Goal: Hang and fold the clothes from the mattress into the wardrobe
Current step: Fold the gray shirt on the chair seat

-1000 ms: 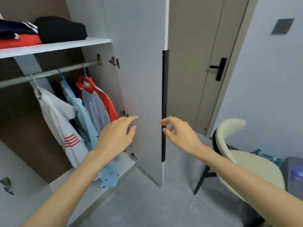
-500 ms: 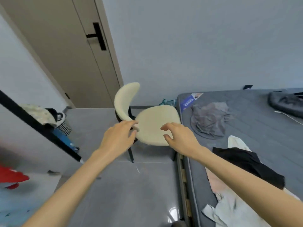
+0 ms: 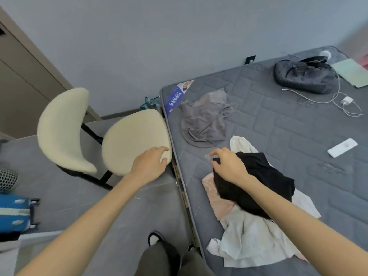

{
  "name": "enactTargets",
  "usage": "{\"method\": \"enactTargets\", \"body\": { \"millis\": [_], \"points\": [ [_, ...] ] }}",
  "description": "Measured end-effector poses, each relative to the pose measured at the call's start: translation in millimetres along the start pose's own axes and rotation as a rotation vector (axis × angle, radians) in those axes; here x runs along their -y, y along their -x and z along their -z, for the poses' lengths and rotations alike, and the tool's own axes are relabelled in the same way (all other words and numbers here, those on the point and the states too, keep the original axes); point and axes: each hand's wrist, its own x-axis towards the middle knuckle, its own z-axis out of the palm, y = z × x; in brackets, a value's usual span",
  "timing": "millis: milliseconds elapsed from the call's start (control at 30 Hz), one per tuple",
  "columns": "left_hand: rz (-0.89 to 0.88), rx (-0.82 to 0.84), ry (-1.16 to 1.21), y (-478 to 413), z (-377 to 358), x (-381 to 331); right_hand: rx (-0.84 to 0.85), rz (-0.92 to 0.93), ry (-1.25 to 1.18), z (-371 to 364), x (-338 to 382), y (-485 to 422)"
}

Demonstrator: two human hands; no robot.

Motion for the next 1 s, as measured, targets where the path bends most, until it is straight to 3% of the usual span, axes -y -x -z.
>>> {"method": "enactTargets", "body": {
  "millis": [400, 600, 767, 867, 1000],
  "points": [
    [-0.157, 0.252, 0.03, -212, -67, 21, 0.067, -0.309, -0.122, -67, -54, -156],
    [-0.14, 0.411, 0.097, -321, -125, 52, 0.18, -0.418, -0.085, -111, -73, -240],
    [-0.244, 0.488, -0.023, -383, -180, 82, 0.245, -0.448, -0.067, -163, -95, -288],
    [-0.332, 0.464, -0.188, -406, -209, 97, 0.276, -0.441, 0.022, -194, -102, -307],
    [-0.446, 0.283, -0.31, -425, -235, 108, 0.062, -0.437, 0.179, -218, -111, -318]
  ]
}}
